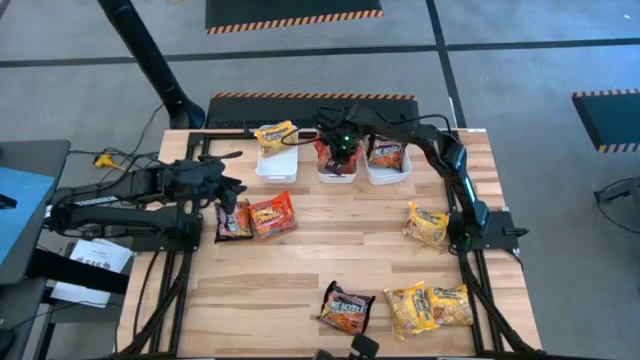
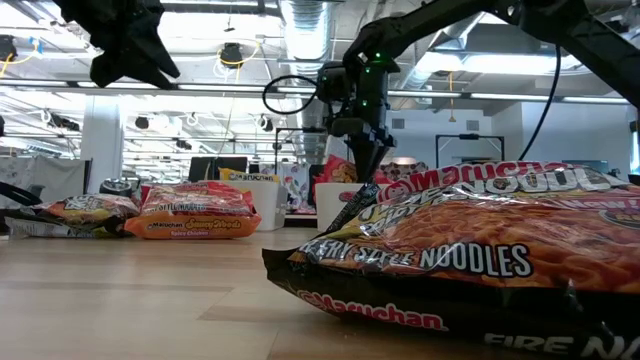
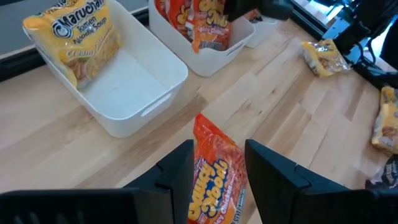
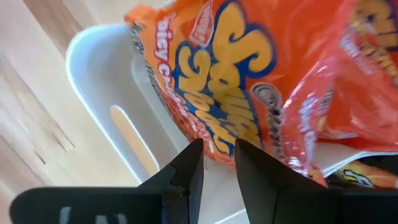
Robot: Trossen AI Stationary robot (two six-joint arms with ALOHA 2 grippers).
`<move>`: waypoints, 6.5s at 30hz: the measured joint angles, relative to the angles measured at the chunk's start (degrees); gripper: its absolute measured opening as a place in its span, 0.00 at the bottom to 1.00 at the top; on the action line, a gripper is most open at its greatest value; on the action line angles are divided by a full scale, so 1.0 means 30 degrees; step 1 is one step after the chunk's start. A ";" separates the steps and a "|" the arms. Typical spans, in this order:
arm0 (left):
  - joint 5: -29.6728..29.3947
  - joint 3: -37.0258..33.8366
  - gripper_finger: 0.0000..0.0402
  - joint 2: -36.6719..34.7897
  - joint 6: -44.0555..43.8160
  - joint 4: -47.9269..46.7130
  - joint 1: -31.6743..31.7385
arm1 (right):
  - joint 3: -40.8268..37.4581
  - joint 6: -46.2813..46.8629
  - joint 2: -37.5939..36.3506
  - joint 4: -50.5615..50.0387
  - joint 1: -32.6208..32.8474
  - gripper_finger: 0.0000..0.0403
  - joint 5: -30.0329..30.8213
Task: Sort Maruchan noodles
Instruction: Put the orange noodle pack into the middle white bin, then put the black noodle pack into the right white bin
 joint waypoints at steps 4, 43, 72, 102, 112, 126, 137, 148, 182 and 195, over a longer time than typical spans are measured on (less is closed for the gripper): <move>-0.0014 0.0000 0.32 0.0000 -0.0014 -0.0131 0.0006 | 0.0172 -0.0113 -0.0029 0.0034 -0.0080 0.29 -0.0102; 0.5208 -0.0007 0.44 0.2501 -0.7722 -0.6776 0.1311 | 0.0172 -0.0110 -0.0058 -0.1822 0.0029 0.29 -0.0379; 0.4975 -0.0007 0.44 1.1549 -0.8584 -0.6273 0.0651 | 0.0172 -0.0144 -0.0066 -0.1952 0.0197 0.29 -0.0372; 0.6200 -0.0379 0.02 1.4913 -0.4421 -0.5042 0.2060 | 0.0172 -0.0139 -0.0066 -0.2003 0.0874 0.29 -0.0372; 0.5953 -0.0086 0.00 1.1663 -0.3640 -0.7140 0.1300 | 0.0172 -0.0109 -0.0066 -0.2183 0.0874 0.29 -0.0434; 0.9074 0.0015 0.00 0.8768 -0.1494 -0.7075 -0.0765 | 0.0172 -0.0095 -0.0066 -0.2149 0.0903 0.29 -0.2798; 0.9273 -0.0974 0.00 1.2249 -0.2968 -0.4034 -0.4235 | 0.0172 0.0247 -0.0066 -0.2376 0.1217 0.29 -0.2871; 0.8817 -0.0981 0.00 1.3300 -0.1205 -0.2043 -0.5887 | 0.0166 0.0241 -0.0066 -0.2458 0.1792 0.29 -0.2871; 0.9656 -0.0991 0.00 1.3953 0.9805 0.4828 -1.2110 | 0.0150 1.1702 -0.1338 -0.4136 1.0323 0.29 -0.7941; 0.9293 -0.0860 0.00 1.6049 0.8083 0.6698 -1.2110 | 0.0172 1.6797 -0.3159 0.1570 1.4080 0.29 -0.7521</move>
